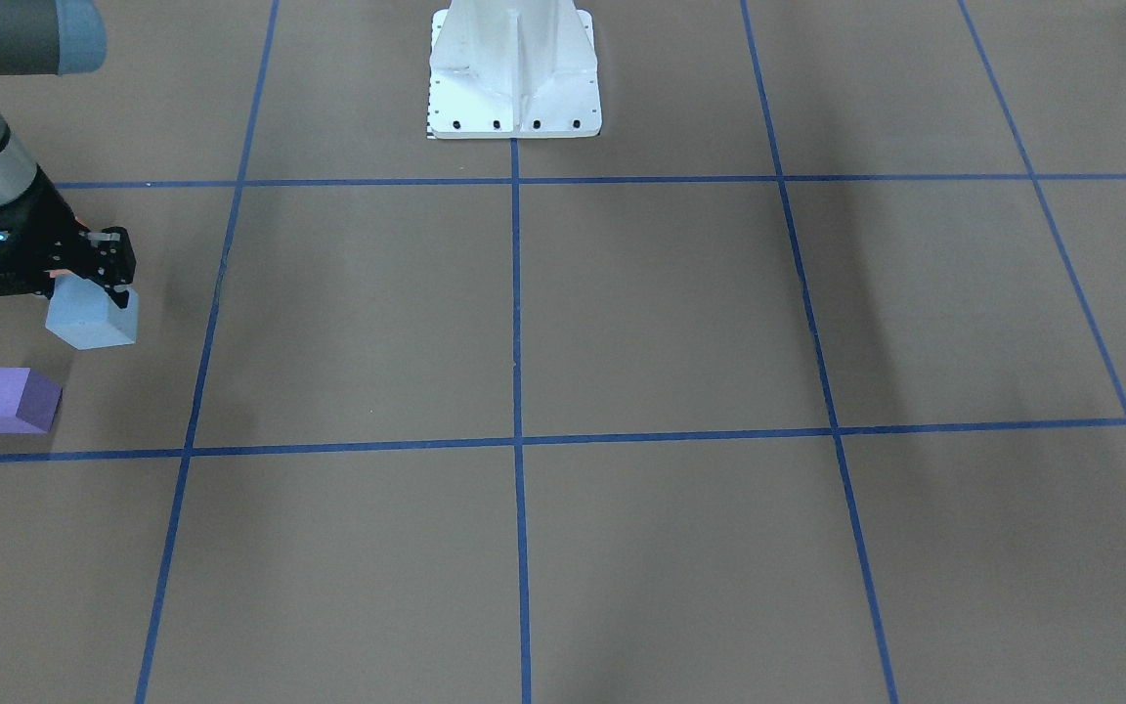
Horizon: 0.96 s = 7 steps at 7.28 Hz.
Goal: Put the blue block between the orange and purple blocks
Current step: 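Carry the light blue cube with the right gripper toward the purple cube, then lower the cube between the purple and orange cubes and open the right gripper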
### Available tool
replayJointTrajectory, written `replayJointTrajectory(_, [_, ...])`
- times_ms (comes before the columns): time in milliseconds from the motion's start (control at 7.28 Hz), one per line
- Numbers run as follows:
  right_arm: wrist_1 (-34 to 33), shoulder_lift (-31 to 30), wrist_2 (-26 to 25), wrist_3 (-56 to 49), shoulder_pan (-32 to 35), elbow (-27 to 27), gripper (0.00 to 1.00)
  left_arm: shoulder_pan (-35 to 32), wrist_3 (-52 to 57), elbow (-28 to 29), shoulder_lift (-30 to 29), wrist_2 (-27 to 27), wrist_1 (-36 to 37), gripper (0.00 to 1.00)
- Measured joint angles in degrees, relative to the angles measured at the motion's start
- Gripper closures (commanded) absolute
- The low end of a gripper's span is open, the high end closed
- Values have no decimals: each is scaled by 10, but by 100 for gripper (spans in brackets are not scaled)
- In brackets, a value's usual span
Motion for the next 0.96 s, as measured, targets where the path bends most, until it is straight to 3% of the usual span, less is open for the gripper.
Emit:
replayJointTrajectory(275, [145, -76, 11, 65, 7, -36, 100, 0, 0, -1, 0, 0, 0, 0])
replayJointTrajectory(550, [314, -101, 14, 126, 7, -136, 100, 0, 0, -1, 0, 0, 0, 0])
replayJointTrajectory(824, [382, -119, 7, 142, 7, -183, 73, 1, 0, -1, 0, 0, 0, 0])
replayJointTrajectory(962, [389, -123, 4, 143, 6, -188, 35, 1, 0, -1, 0, 0, 0, 0])
